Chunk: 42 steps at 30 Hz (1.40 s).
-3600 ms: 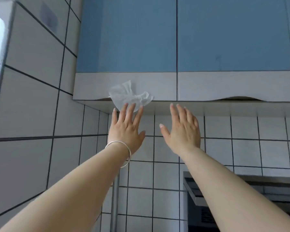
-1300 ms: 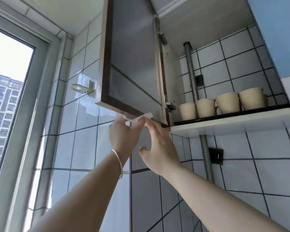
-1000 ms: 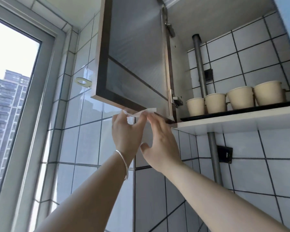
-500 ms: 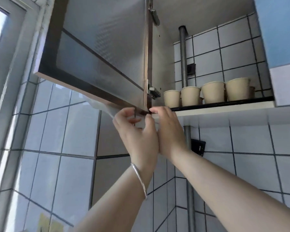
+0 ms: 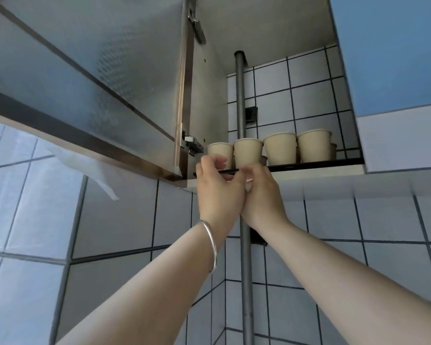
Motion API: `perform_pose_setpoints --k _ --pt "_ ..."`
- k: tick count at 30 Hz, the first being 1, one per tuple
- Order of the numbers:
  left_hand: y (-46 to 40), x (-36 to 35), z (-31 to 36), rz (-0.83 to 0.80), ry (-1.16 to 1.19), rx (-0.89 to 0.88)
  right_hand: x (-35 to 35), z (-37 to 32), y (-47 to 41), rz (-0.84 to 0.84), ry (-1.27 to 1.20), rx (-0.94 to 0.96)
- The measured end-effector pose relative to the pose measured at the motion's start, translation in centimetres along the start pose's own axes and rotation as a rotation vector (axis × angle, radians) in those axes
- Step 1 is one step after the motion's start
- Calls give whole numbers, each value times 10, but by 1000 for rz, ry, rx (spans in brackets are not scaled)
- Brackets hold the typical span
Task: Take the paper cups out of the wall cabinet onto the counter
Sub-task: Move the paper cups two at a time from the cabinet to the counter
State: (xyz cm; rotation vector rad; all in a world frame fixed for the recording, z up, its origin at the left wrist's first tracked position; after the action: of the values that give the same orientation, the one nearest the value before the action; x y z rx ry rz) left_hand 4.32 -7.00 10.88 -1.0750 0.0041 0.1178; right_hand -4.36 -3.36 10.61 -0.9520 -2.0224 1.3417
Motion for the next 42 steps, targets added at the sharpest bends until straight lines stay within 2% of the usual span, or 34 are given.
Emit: perform_pose_setpoints --k 3,6,11,18,21,27,33,42 --pt "-25 -9 -4 -11 1 -13 6 -8 -25 82 61 82" --pt "-50 -15 -14 -5 -80 -23 7 -6 -50 132 169 40" --pt "-85 -24 -40 -78 -313 -6 -1 4 -67 98 372 -18" --pt "-120 -43 -57 -197 -393 102 -7 12 -86 40 479 -153" --pt "-132 -55 -60 -275 -451 138 -10 14 -95 2 497 -221" --pt "-153 -69 -63 -325 -508 221 -15 21 -107 -34 516 -300" --pt "-154 -71 -71 -277 -403 171 -20 28 -110 -53 487 -313" --pt "-159 -71 -79 -341 -568 175 -28 31 -113 -68 515 -267"
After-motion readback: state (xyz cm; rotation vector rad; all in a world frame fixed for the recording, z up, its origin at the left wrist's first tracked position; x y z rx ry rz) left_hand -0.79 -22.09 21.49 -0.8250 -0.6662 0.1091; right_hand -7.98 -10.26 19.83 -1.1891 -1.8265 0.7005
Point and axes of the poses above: each hand's wrist, its own y-axis away from the middle knuckle, its own x-axis out of the back of the hand, z = x × y, the point moved 5 cm from there along -y, towards the middle knuckle, and after that the axes turned 15 degrees about -y, right-handed, at the moved point
